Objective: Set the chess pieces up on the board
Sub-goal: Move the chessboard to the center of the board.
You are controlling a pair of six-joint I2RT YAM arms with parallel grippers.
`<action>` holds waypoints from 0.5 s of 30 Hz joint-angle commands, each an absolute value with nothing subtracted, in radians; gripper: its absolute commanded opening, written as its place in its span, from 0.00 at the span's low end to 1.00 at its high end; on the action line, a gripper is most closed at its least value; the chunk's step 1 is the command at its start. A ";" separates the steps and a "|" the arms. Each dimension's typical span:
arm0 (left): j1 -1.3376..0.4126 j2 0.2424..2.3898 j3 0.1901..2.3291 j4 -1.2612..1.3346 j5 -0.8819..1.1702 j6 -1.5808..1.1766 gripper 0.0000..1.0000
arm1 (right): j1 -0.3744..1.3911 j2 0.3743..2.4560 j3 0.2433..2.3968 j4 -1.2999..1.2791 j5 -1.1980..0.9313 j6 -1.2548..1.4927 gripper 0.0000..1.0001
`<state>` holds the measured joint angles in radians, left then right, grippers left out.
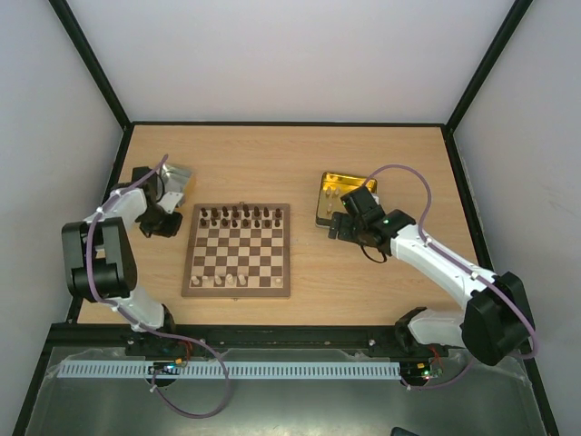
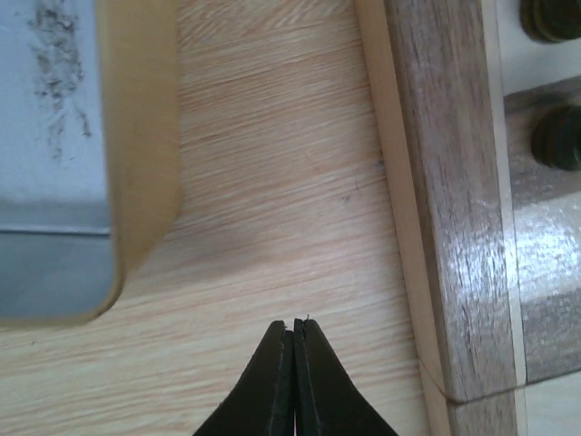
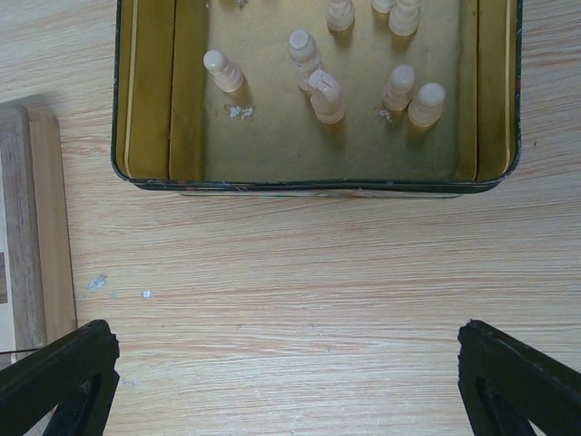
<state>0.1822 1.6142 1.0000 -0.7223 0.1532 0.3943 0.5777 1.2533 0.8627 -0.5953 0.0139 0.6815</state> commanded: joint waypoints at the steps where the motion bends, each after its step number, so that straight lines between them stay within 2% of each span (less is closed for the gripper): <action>1: 0.162 1.659 1.036 -0.699 0.154 0.351 0.02 | 0.581 1.222 0.842 -0.604 0.028 0.694 0.98; 15: 0.089 1.804 1.104 -0.651 0.204 0.282 0.02 | 0.581 1.219 0.836 -0.608 0.029 0.699 0.98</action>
